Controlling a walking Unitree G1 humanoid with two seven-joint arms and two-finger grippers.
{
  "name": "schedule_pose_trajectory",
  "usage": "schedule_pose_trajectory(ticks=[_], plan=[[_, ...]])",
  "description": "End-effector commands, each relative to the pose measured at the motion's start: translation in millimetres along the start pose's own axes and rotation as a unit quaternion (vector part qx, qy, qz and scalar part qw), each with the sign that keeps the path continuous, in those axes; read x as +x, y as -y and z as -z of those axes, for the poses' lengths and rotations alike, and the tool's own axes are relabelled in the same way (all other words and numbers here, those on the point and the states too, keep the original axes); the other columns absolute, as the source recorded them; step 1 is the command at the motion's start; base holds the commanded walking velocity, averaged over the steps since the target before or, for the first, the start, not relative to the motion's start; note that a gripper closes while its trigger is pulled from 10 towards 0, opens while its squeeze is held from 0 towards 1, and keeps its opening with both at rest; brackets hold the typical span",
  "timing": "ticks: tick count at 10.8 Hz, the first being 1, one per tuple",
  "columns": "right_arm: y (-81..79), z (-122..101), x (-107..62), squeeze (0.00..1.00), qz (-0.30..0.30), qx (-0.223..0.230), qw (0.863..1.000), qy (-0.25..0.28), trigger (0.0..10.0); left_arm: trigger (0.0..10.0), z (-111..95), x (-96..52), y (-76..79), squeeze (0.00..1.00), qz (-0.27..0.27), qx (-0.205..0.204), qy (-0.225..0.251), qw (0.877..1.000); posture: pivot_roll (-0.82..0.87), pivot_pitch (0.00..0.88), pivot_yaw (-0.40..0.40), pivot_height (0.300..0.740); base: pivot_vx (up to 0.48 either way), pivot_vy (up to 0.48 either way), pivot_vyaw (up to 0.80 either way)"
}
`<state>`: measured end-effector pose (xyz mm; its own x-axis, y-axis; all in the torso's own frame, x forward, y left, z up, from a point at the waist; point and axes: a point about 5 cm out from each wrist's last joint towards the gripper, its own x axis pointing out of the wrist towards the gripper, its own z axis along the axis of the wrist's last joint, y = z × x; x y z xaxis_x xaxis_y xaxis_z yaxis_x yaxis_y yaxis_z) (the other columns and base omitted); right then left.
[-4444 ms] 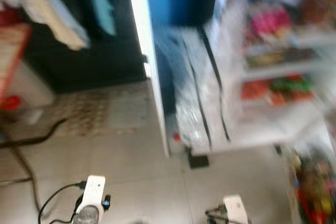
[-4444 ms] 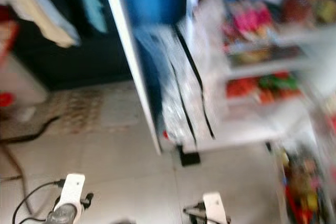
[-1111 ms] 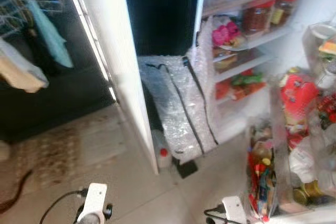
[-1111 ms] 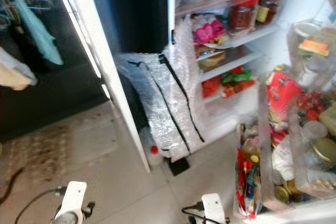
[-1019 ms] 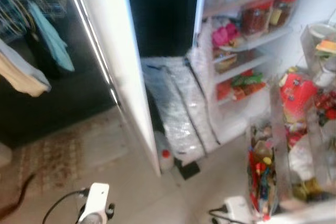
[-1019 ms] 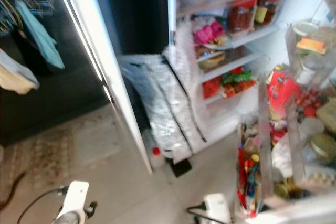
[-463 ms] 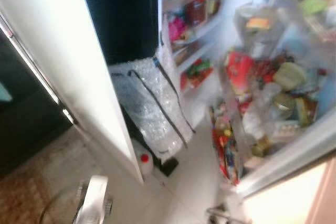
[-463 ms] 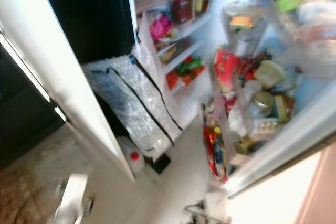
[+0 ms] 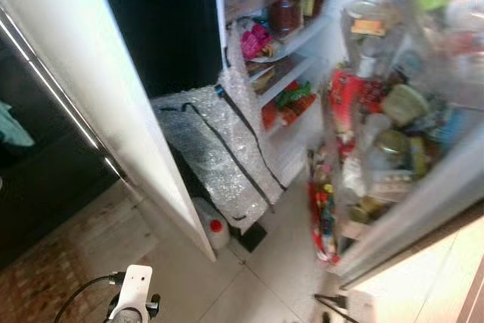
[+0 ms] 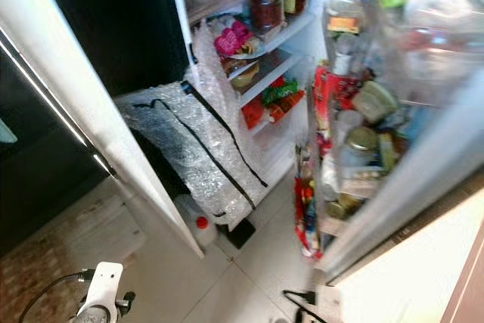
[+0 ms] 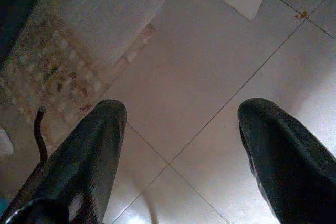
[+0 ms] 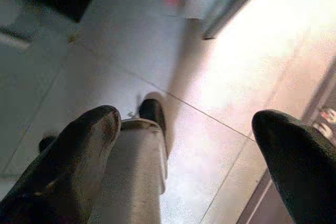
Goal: Restocking fridge
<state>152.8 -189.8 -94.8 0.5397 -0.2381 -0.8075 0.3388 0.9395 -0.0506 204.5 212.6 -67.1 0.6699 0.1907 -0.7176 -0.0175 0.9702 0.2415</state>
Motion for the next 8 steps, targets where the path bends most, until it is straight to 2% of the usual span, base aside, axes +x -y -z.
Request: schedule_pose_trajectory(ticks=[1, 4, 6, 8], plan=[[1.6, 6.8, -2.3, 0.00, 0.029, 0.031, 0.999, -0.004, 10.0, 10.0, 9.1, -1.8, -0.9, 0.00, 0.002, 0.015, -0.017, 1.000, -0.04, 0.130, 0.066, 0.740, 0.000, 0.000, 0.00], [6.1, 12.9, -6.0, 0.00, 0.127, 0.088, 0.988, -0.010, 10.0, 10.0, 9.4, -1.9, -1.2, 0.00, 0.002, 0.016, -0.016, 1.000, -0.04, 0.122, 0.065, 0.740, 0.000, 0.000, 0.00], [7.2, 12.0, -8.7, 0.00, 0.166, 0.119, 0.979, 0.011, 10.0, 10.0, 8.5, -1.7, -3.4, 0.00, -0.001, 0.017, -0.013, 1.000, -0.04, 0.112, 0.067, 0.740, 0.000, 0.000, 0.00], [7.9, 9.0, -10.4, 0.00, 0.181, 0.127, 0.974, 0.036, 10.0, 10.0, 7.2, -1.4, -2.4, 0.00, -0.001, 0.017, -0.011, 1.000, -0.04, 0.108, 0.066, 0.740, 0.000, 0.000, 0.00]])
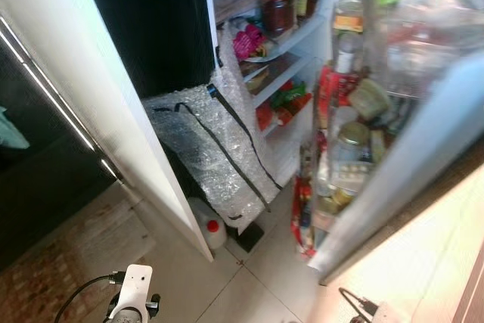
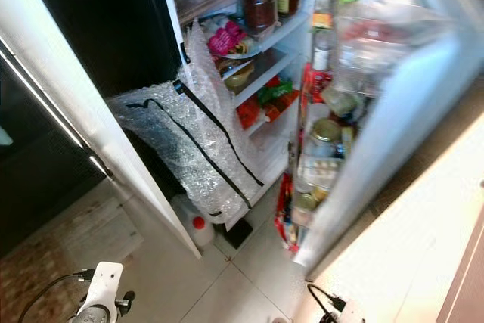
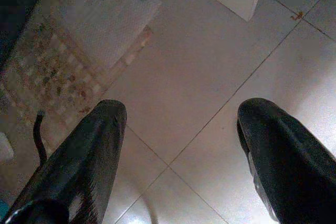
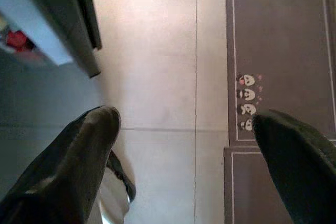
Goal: Restocking fridge
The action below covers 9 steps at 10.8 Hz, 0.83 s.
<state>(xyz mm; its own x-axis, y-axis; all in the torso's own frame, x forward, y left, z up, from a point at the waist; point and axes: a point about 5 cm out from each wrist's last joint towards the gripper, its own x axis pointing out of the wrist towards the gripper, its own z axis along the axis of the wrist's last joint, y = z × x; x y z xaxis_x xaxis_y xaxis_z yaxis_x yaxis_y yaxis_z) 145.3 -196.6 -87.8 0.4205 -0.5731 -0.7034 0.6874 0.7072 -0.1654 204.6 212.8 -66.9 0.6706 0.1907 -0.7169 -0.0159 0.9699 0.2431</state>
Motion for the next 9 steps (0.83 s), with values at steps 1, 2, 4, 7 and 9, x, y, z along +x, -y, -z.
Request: schedule_pose_trajectory(ticks=[1, 2, 4, 7, 9], plan=[[2.5, 7.6, -3.8, 0.00, 0.015, 0.008, 1.000, -0.005, 10.0, 10.0, 6.7, -1.4, -1.0, 0.00, 0.001, 0.016, -0.011, 1.000, -0.04, 0.109, 0.065, 0.740, 0.000, 0.000, 0.00], [3.5, 5.4, -4.5, 0.00, 0.028, 0.004, 1.000, 0.012, 10.0, 10.0, 6.7, -1.4, -0.5, 0.00, 0.001, 0.016, -0.011, 1.000, -0.04, 0.111, 0.065, 0.740, 0.000, 0.000, 0.00], [7.3, 4.1, -7.1, 0.00, 0.082, -0.003, 0.996, 0.032, 10.0, 10.0, 7.2, -1.4, -0.8, 0.00, 0.000, 0.015, -0.013, 1.000, -0.04, 0.117, 0.065, 0.740, 0.000, 0.000, 0.00], [70.4, -98.5, 38.1, 0.00, 0.152, 0.026, 0.977, 0.145, 10.0, 10.0, 8.1, -1.5, -3.3, 0.00, -0.004, 0.015, -0.014, 1.000, -0.05, 0.123, 0.069, 0.740, 0.000, 0.000, 0.00], [65.4, -116.8, 37.1, 0.00, 0.160, 0.037, 0.970, 0.181, 10.0, 10.0, 7.1, -1.4, -1.8, 0.00, -0.002, 0.014, -0.012, 1.000, -0.04, 0.124, 0.067, 0.740, 0.000, 0.000, 0.00]])
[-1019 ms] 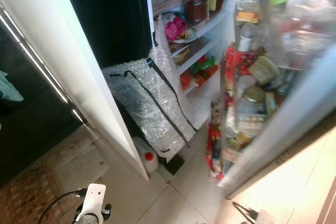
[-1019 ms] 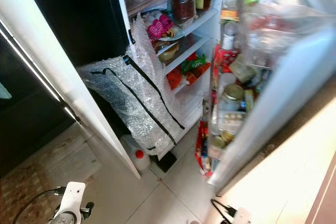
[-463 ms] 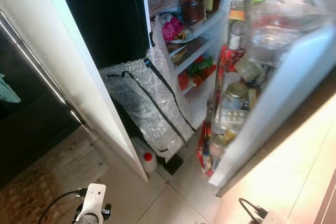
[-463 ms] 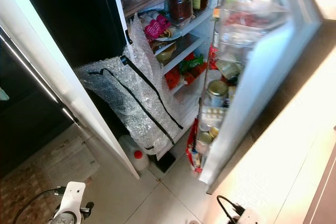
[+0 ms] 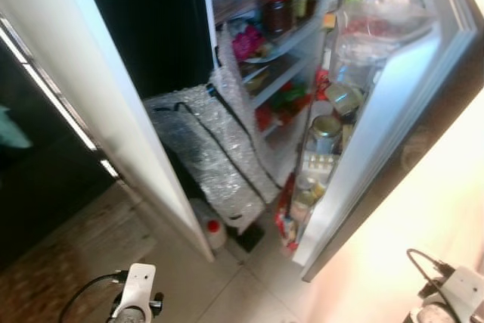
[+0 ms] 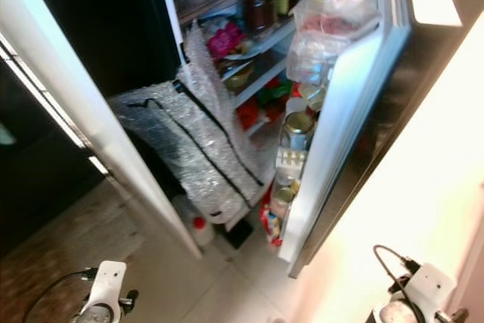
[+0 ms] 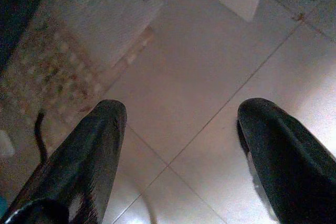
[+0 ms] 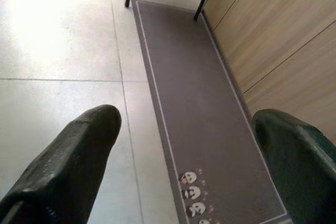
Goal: Restocking fridge
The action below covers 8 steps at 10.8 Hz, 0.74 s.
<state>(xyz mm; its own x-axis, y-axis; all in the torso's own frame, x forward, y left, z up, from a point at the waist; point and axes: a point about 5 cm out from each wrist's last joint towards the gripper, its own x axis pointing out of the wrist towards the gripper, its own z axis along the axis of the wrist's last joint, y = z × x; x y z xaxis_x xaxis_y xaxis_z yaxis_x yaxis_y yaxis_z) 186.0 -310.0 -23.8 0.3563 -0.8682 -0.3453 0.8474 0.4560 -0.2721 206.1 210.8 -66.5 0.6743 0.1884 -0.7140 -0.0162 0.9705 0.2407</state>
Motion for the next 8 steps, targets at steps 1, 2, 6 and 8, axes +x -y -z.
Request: schedule_pose_trajectory(ticks=[1, 2, 6, 8], plan=[[4.9, -8.3, 6.0, 0.00, 0.014, 0.000, 1.000, 0.015, 10.0, 10.0, 9.1, -1.8, -3.2, 0.00, -0.002, 0.015, -0.015, 1.000, -0.04, 0.125, 0.069, 0.740, 0.000, 0.000, 0.00], [1.8, -18.5, 8.5, 0.00, 0.003, -0.006, 0.999, 0.042, 10.0, 10.0, 9.4, -1.8, -3.4, 0.00, -0.002, 0.016, -0.016, 1.000, -0.05, 0.127, 0.070, 0.740, 0.000, 0.000, 0.00], [-48.3, -81.1, 0.2, 0.00, -0.170, 0.022, 0.970, 0.173, 10.0, 10.0, 10.0, -2.0, -3.7, 0.00, -0.003, 0.017, -0.016, 1.000, -0.05, 0.133, 0.071, 0.740, 0.000, 0.000, 0.00], [-53.1, -94.8, -1.2, 0.00, -0.165, 0.051, 0.967, 0.188, 10.0, 10.0, 9.7, -2.1, -1.6, 0.00, -0.001, 0.017, -0.015, 1.000, -0.05, 0.133, 0.070, 0.740, 0.000, 0.000, 0.00]])
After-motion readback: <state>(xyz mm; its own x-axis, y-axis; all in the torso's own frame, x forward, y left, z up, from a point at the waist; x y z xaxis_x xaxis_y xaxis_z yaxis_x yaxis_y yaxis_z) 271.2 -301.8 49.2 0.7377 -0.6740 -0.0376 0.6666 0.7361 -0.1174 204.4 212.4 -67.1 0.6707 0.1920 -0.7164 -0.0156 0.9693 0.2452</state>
